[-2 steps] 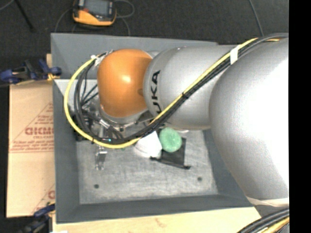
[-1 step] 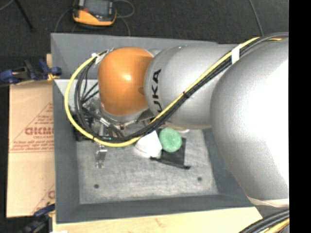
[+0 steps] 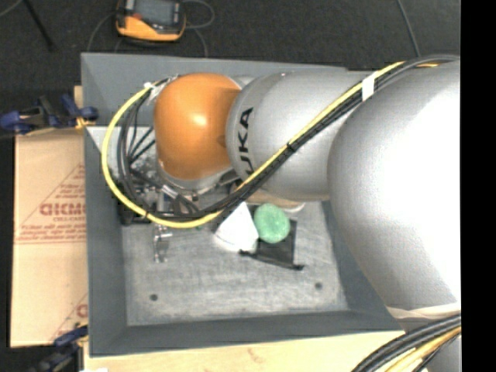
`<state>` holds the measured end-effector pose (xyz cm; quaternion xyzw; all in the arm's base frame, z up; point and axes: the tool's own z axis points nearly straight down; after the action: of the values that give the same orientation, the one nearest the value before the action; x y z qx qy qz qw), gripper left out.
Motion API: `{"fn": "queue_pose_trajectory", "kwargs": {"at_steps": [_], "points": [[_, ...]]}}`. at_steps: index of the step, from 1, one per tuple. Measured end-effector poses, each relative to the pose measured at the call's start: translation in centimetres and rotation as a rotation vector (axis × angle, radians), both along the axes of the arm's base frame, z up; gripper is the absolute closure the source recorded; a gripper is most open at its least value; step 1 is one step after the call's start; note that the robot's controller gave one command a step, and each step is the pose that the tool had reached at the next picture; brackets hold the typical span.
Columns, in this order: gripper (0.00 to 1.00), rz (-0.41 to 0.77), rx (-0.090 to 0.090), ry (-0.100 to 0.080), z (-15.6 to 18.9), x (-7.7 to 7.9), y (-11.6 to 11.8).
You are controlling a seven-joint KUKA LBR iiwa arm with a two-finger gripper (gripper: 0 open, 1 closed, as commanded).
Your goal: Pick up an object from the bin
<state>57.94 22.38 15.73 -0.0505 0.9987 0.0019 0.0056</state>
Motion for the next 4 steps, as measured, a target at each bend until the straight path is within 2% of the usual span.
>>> {"fn": "queue_pose_trajectory", "kwargs": {"at_steps": [1, 2, 3, 4], "points": [[0.0, 0.192, -0.006, 0.008, -3.2, 1.7, -0.4], [0.0, 0.152, 0.0, -0.002, -5.5, 3.1, 0.2], [0.0, 0.159, -0.003, 0.006, -3.9, 4.6, -0.1], [1.0, 0.376, 0.0, -0.011, -6.2, 6.6, -1.9]]}}
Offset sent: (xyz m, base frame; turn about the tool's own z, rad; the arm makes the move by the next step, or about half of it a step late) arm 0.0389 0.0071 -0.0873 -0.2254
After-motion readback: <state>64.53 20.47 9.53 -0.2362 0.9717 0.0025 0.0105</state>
